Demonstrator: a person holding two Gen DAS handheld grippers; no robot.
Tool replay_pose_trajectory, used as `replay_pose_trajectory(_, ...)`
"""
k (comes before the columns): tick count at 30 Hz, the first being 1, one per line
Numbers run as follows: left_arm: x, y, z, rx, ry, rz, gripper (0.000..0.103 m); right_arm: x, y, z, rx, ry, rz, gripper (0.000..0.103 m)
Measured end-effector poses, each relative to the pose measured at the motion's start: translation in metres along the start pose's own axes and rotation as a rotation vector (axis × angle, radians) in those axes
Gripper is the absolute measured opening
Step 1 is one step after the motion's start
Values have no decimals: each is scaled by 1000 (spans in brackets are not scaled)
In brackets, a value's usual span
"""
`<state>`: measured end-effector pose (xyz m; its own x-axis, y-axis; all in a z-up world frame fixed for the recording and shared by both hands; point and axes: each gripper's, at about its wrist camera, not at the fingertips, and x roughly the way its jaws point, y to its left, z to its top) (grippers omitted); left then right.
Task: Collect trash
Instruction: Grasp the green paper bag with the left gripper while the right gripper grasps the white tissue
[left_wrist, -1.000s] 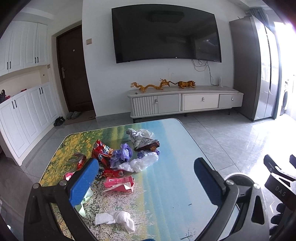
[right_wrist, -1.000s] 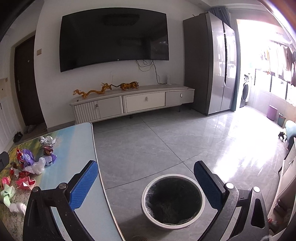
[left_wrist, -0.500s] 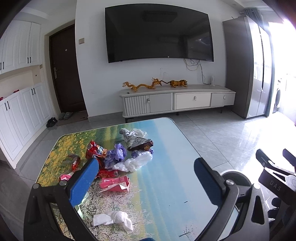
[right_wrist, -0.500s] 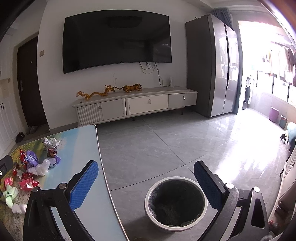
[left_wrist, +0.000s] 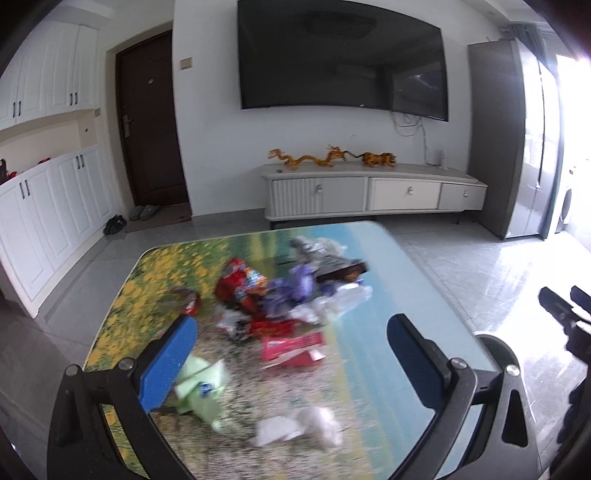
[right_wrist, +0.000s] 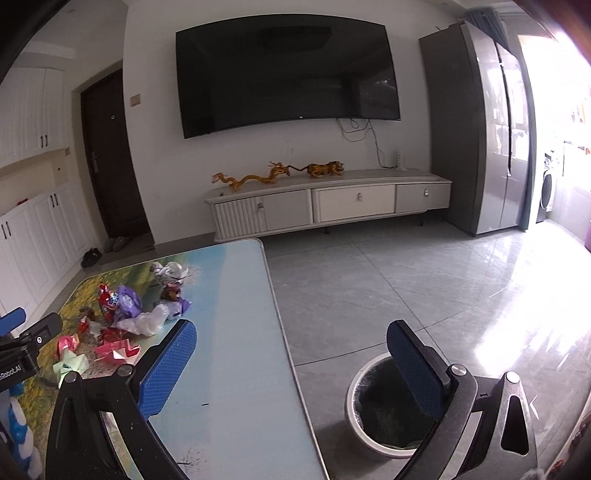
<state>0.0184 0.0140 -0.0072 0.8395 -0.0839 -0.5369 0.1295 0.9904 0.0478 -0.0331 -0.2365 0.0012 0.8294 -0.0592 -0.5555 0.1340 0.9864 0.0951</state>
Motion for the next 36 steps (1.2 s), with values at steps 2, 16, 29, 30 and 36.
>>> replay_pose_trajectory(2, 4, 22, -8, -18, 24, 29, 103, 3, 8, -1, -15, 12, 31, 103)
replay_pose_trajectory(16, 59, 109, -46, -163, 236, 1, 97, 62, 107, -41, -182, 287, 535, 82)
replay_pose_trajectory(29, 102, 118, -57, -212, 323, -61, 77, 101, 184, -71, -361, 451, 767, 77)
replay_pose_trajectory(30, 102, 118, -58, -215, 326, -69, 74, 104, 186, -74, -372, 460, 763, 76)
replay_pose_trajectory(36, 103, 115, -62, -214, 339, -97, 54, 110, 183, -83, -382, 485, 754, 43)
